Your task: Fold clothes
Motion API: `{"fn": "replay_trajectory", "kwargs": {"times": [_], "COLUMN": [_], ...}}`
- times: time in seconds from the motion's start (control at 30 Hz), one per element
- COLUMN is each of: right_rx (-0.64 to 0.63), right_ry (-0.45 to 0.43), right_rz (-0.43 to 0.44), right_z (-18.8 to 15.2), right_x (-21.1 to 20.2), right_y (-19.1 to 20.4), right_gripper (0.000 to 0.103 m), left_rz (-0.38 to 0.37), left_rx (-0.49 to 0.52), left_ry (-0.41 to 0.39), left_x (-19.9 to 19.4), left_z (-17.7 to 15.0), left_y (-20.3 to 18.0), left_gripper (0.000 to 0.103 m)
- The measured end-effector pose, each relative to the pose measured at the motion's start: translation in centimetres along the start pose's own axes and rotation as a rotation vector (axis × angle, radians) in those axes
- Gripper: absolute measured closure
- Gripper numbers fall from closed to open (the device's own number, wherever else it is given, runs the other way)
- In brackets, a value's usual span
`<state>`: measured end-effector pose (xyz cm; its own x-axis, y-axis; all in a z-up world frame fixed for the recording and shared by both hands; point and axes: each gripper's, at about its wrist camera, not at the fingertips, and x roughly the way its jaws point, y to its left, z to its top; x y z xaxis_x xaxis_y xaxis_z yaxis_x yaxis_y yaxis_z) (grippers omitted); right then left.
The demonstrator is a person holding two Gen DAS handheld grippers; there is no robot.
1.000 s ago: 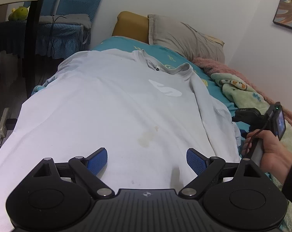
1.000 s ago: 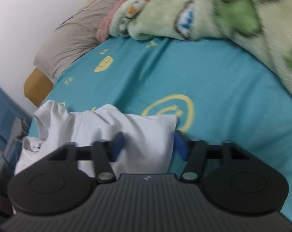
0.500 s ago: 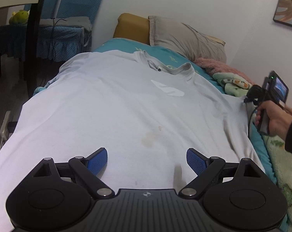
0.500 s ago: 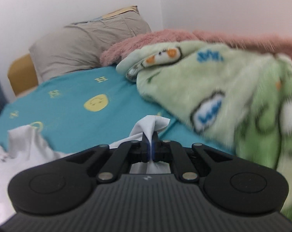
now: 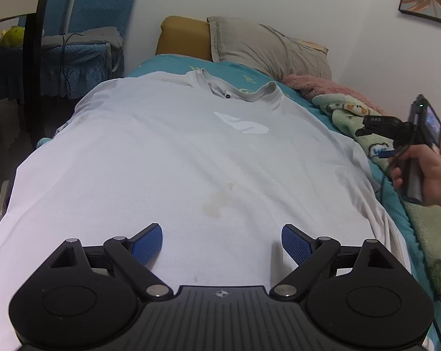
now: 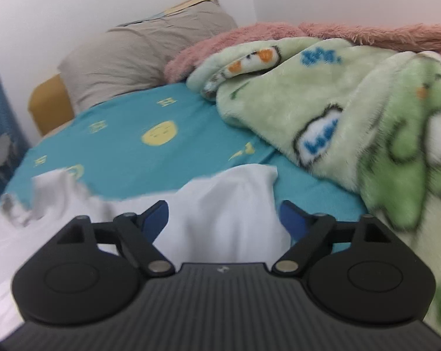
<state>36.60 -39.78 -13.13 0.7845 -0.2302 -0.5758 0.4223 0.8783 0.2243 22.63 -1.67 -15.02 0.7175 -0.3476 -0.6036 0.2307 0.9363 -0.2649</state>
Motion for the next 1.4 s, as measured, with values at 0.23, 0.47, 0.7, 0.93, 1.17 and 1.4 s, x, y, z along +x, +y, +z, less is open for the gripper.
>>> {"fn": "replay_trajectory", "kwargs": {"times": [0.23,0.47,0.7,0.93,1.17,1.4], "right_rx": [0.048,0.080,0.207,0.266,0.296,0.318], "right_ry": [0.001,0.042,0.013,0.036,0.030,-0.035], "right_rz": [0.150,0.303,0.364,0.386,0.410,0.403], "right_z": [-3.1,-5.9,-8.0,-8.6,-8.8,-8.4], "right_x": [-14.5,-27.0,-31.4,-31.0,-31.2,-31.7], "right_y": [1.8,1.5,-1.3,-2.9,-3.9,-4.9], "right_gripper": [0.019,0.019,0.018,0.018,0.018,0.018], "left_rz": [-0.029,-0.221,-0.490,-0.535,-0.590,-0.635], "left_rx": [-0.001,0.062,0.037,0.180,0.255,0.351], "left_ry": [-0.027,0.066,0.258,0.391,0.342,0.400], "left_x": [-2.4,-4.7,-5.8,-4.9,-7.1,-8.0], "left_z": [0.6,-1.1,-4.5,-7.8,-7.3,-8.4], "left_y": [-0.3,-3.6,-6.9,-10.9,-13.6,-19.1], "left_gripper": [0.014,0.023,0.035,0.070,0.101,0.101]}}
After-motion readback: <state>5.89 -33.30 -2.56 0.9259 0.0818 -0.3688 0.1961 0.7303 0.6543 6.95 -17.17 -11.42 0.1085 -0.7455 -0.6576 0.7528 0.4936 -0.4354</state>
